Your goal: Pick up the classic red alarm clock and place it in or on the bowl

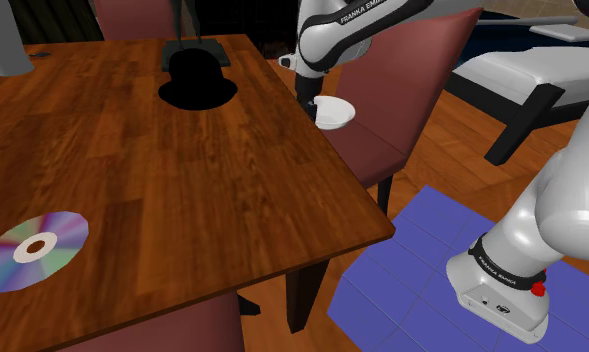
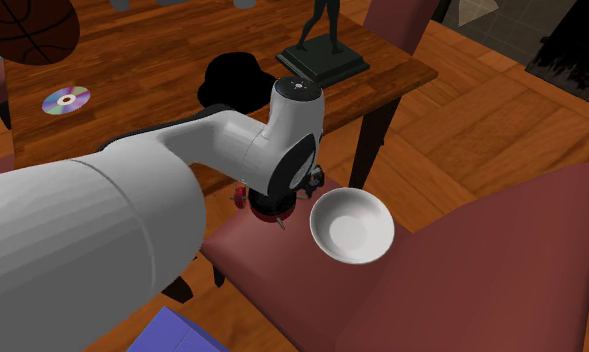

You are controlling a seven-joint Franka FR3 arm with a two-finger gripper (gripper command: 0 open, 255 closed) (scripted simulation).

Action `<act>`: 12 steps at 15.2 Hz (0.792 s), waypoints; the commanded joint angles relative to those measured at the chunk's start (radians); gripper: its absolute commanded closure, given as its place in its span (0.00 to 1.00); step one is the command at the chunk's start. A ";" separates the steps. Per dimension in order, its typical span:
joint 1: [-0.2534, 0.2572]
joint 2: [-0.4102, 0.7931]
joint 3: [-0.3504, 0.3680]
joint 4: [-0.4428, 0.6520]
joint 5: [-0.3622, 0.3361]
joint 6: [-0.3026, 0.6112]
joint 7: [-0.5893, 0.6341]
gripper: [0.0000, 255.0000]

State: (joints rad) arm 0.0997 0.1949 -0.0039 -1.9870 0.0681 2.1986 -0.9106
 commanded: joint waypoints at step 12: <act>0.003 -0.074 0.010 -0.226 -0.008 0.162 -0.086 0.00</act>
State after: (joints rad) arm 0.1026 0.1185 0.0062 -2.2099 0.0596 2.3544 -0.9968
